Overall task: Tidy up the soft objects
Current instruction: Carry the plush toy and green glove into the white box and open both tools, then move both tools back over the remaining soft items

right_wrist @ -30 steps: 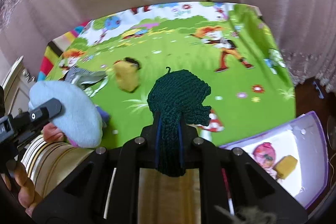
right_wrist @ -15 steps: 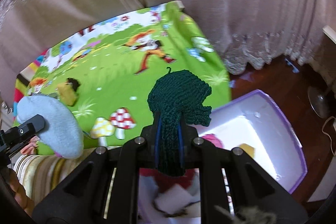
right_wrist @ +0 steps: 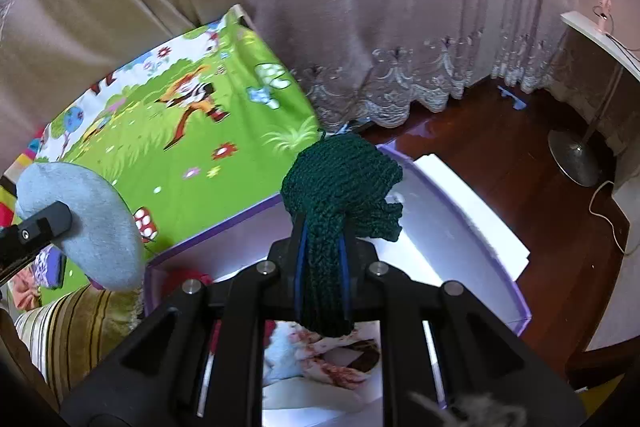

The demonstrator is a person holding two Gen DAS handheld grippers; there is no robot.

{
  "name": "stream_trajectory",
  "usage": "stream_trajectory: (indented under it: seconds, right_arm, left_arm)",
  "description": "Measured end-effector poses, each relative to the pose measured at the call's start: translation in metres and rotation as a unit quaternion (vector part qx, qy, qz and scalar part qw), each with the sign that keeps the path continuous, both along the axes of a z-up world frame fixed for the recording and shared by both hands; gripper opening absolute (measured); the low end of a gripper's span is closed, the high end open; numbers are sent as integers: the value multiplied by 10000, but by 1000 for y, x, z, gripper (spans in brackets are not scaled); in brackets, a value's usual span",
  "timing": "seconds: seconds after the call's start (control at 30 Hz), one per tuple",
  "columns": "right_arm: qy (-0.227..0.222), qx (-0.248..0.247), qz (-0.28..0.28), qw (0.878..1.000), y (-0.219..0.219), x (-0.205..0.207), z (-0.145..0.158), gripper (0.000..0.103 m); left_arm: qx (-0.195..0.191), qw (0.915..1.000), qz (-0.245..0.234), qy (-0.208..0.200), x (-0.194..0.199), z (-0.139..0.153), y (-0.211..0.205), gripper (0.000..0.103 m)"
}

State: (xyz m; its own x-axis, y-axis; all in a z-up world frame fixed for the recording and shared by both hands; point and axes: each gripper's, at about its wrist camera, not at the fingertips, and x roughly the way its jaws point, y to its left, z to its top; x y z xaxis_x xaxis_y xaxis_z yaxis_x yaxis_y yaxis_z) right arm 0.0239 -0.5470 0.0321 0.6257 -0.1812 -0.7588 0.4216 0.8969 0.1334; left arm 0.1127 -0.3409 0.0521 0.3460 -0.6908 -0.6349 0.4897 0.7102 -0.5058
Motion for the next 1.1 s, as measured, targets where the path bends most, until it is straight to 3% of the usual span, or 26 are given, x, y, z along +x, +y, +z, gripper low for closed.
stream_trajectory:
  seconds: [0.17,0.23,0.27,0.3,0.33,0.7,0.83,0.93,1.1]
  right_arm:
    - [7,57,-110,9999,-11,0,-2,22]
    - [61,52,-153,9998,-14,0,-4,41]
    - [46,55,-160,9998,-15,-1,-5,48]
    - [13,80,-171,9998,-16,-3,-5,59]
    - [-35,124,-189,9997,-18,-5,-4,63]
    - [-307,-123,-126,9994,1,-2,15,68]
    - [-667,-198,-105,9975,15,-5,30,90]
    - [-867,-261,-10,9959,28,-6,40,94]
    - [-841,-396,46,9957,53,0,44,99]
  left_arm:
    - [226,9992,-320,-92,-1,-2,-32,37]
    - [283,9988,-380,-153,-3,-1,-37,59]
    - [288,9987,-382,-179,-3,0,-38,61]
    - [272,9987,-380,-211,-4,1,-38,62]
    - [284,9986,-362,-249,-4,2,-38,62]
    - [463,9964,79,-704,-7,21,-14,64]
    - [518,9911,381,-1167,-15,37,3,84]
    - [646,9856,680,-1404,-20,46,16,85]
    - [799,9793,932,-1610,-22,45,46,88]
